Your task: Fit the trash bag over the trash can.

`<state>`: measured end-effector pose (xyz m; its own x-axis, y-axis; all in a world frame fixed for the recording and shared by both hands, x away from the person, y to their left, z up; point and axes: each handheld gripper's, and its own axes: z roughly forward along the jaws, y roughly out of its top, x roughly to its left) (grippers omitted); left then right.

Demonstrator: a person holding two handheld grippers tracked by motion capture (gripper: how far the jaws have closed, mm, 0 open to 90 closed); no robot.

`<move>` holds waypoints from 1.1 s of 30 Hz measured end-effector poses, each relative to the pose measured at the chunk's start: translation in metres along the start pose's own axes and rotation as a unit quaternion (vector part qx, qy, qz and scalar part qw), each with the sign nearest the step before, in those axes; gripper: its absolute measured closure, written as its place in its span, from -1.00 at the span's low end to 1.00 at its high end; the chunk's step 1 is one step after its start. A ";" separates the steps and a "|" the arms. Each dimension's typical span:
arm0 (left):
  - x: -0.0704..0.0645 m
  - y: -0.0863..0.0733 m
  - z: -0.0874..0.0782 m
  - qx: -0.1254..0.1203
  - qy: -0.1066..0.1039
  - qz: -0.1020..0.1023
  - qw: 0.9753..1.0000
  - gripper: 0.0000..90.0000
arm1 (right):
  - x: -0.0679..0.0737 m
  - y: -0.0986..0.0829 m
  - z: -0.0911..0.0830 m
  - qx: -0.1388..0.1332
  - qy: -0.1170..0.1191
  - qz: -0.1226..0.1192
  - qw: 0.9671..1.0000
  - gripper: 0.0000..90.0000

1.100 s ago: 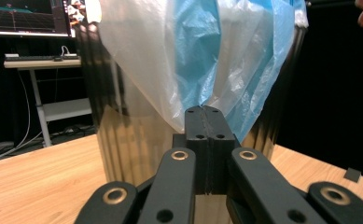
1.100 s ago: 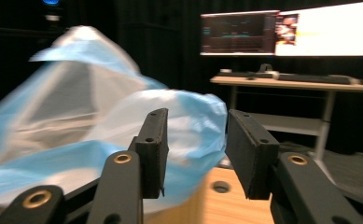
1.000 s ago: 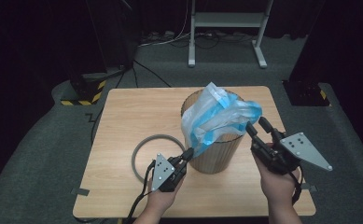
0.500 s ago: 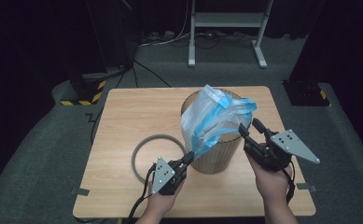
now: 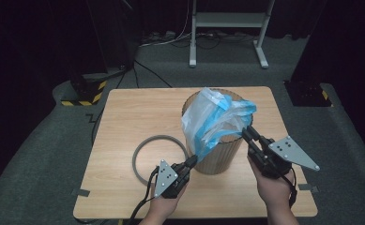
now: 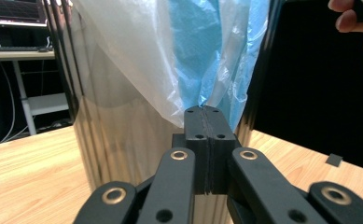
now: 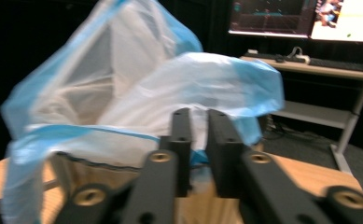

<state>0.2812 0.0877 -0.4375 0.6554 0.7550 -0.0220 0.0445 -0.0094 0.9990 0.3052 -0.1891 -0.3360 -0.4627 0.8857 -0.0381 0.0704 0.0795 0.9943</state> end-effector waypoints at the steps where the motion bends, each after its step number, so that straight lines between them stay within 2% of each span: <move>1: -0.002 0.001 0.000 -0.001 -0.003 -0.001 1.000 0.99 | 0.003 0.001 -0.001 -0.003 0.008 -0.002 1.000 0.57; 4: -0.008 -0.001 0.004 0.003 -0.014 -0.002 1.000 0.99 | 0.010 0.002 -0.002 -0.011 0.028 0.006 1.000 0.37; 7: -0.017 -0.006 0.012 0.016 -0.025 0.010 1.000 0.99 | 0.020 0.002 -0.001 -0.011 0.039 0.008 0.999 0.30; 10: -0.022 -0.007 0.018 0.015 -0.027 0.016 0.999 0.99 | 0.033 0.000 -0.001 -0.009 0.054 0.004 0.999 0.26; 11: -0.022 -0.007 0.019 0.016 -0.024 0.022 0.999 0.99 | 0.036 0.000 0.000 -0.010 0.057 0.001 0.998 0.23; 16: -0.024 -0.008 0.020 0.014 -0.015 0.027 0.999 0.98 | 0.052 0.004 0.005 -0.016 0.071 0.003 0.997 0.17; 18: -0.022 -0.007 0.018 0.015 -0.011 0.034 0.999 0.98 | 0.059 0.002 0.010 -0.005 0.065 -0.008 0.998 0.17; 20: -0.023 -0.008 0.018 0.012 -0.009 0.030 0.999 0.98 | 0.061 -0.001 0.014 0.002 0.062 -0.013 0.998 0.17; 22: -0.023 -0.008 0.018 0.012 -0.012 0.031 0.999 0.98 | 0.067 -0.006 0.018 0.004 0.054 -0.024 0.998 0.28; 26: -0.022 -0.008 0.016 0.011 -0.011 0.029 0.999 0.98 | 0.070 -0.006 0.017 0.003 0.047 -0.045 0.998 0.51; 28: -0.021 -0.007 0.015 0.010 -0.011 0.029 0.999 0.98 | 0.069 -0.005 0.014 0.000 0.058 -0.050 0.997 0.81; 29: -0.020 -0.007 0.014 0.008 -0.009 0.030 0.999 0.98 | 0.070 -0.005 0.013 -0.002 0.051 -0.053 0.997 0.87; 30: -0.020 -0.007 0.014 0.008 -0.009 0.030 0.999 0.98 | 0.070 -0.005 0.013 -0.002 0.051 -0.053 0.997 0.87; 31: -0.020 -0.006 0.013 0.002 -0.007 0.022 1.000 0.97 | 0.069 -0.005 0.010 -0.005 0.048 -0.061 0.997 0.98; 33: -0.020 -0.005 0.011 -0.002 -0.005 0.023 1.000 0.96 | 0.065 -0.004 0.007 -0.004 0.037 -0.062 0.997 0.99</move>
<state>0.2763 0.0657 -0.4426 0.6635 0.7478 0.0239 0.0113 -0.0420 0.9991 0.2810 -0.1290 -0.3432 -0.5319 0.8329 -0.1529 0.0012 0.1813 0.9834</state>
